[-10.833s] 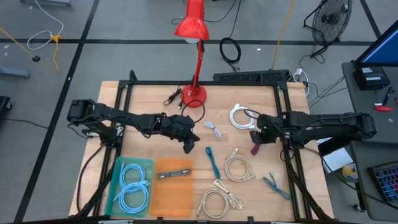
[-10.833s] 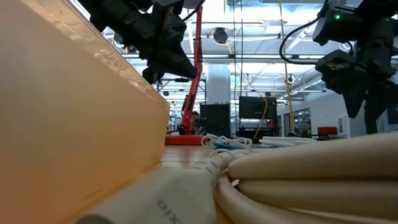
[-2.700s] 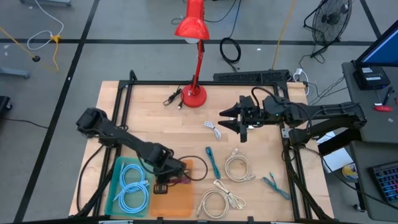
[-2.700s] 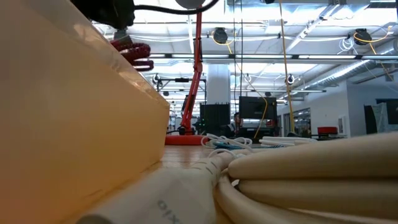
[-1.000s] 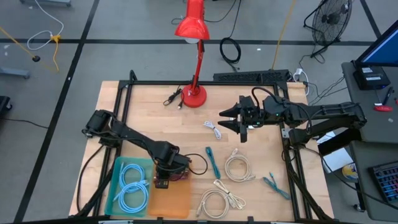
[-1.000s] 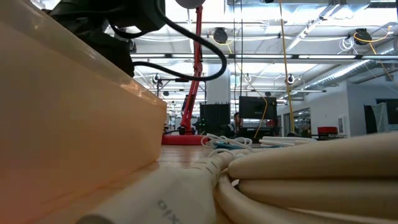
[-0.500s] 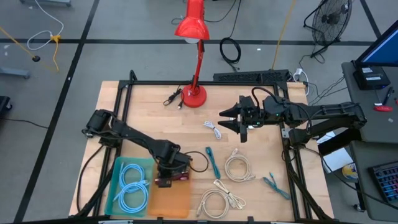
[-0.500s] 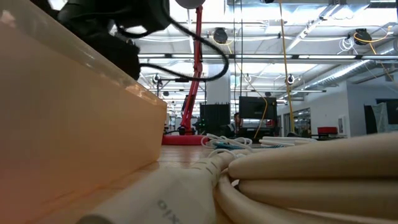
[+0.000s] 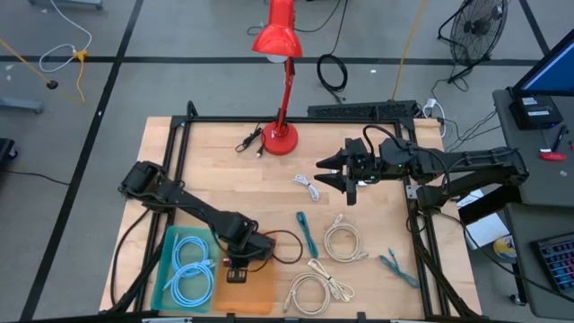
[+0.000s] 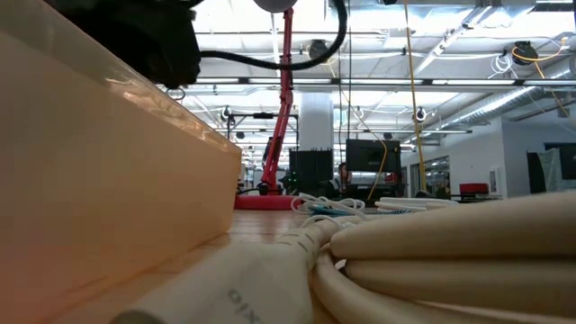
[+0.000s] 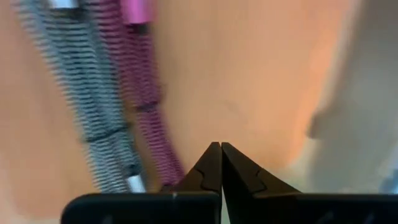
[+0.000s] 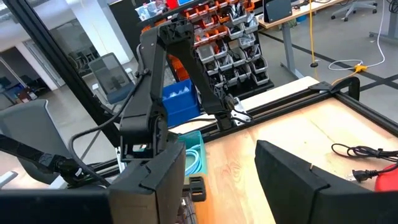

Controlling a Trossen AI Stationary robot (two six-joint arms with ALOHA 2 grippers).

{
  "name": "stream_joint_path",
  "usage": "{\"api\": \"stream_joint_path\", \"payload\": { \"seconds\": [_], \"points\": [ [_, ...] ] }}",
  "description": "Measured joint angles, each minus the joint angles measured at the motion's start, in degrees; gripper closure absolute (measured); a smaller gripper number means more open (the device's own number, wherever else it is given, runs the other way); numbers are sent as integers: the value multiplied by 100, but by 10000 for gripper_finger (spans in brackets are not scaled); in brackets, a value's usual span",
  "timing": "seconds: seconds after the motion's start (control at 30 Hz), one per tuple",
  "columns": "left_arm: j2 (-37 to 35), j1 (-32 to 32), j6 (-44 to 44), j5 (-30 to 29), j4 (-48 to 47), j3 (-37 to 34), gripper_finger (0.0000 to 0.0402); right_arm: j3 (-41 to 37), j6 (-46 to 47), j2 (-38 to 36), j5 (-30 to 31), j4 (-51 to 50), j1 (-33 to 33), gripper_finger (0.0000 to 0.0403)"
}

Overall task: Pick & Place USB Port
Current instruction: Put the pink USB cable into the orange bin

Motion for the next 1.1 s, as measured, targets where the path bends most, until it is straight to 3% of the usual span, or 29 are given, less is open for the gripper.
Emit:
{"api": "stream_joint_path", "payload": {
  "seconds": [0.3,0.53,1.1],
  "points": [
    [-69,155,-148,-341,-264,-2,400,0,4,0,0,-50,-1,220],
    [-25,167,-153,359,-66,2,401,0,4,0,0,-46,-1,220],
    [-11,68,-211,148,120,-429,401,0,4,0,0,-48,0,220]
  ]
}}
